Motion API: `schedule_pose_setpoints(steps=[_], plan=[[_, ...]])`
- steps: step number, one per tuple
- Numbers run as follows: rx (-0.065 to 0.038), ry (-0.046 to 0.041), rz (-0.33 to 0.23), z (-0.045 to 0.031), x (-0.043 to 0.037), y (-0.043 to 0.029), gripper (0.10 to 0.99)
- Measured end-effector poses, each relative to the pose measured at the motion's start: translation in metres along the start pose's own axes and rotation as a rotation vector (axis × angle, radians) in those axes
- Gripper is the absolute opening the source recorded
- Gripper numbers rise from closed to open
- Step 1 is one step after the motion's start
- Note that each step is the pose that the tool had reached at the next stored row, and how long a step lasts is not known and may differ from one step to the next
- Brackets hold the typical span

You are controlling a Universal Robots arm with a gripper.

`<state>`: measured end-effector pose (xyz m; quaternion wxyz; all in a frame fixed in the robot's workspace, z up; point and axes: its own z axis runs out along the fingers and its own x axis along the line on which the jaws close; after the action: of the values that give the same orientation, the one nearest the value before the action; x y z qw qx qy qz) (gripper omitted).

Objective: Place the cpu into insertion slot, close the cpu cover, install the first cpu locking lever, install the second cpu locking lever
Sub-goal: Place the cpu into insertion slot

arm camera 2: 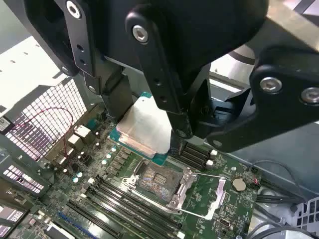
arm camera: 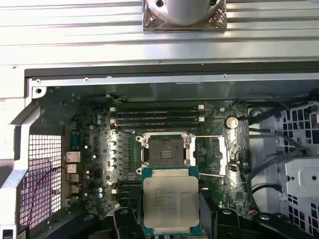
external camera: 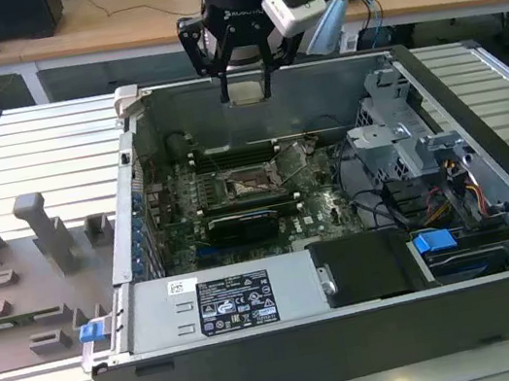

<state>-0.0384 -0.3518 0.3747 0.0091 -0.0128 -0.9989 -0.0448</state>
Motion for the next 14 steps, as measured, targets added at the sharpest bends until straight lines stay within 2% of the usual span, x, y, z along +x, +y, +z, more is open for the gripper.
schedule_pose_setpoints(steps=[5,14], plan=[[0.0,0.0,0.0,0.0044,-0.0001,-0.0004,0.545],[0.0,0.0,0.0,0.0076,-0.0002,-0.0007,0.545]])
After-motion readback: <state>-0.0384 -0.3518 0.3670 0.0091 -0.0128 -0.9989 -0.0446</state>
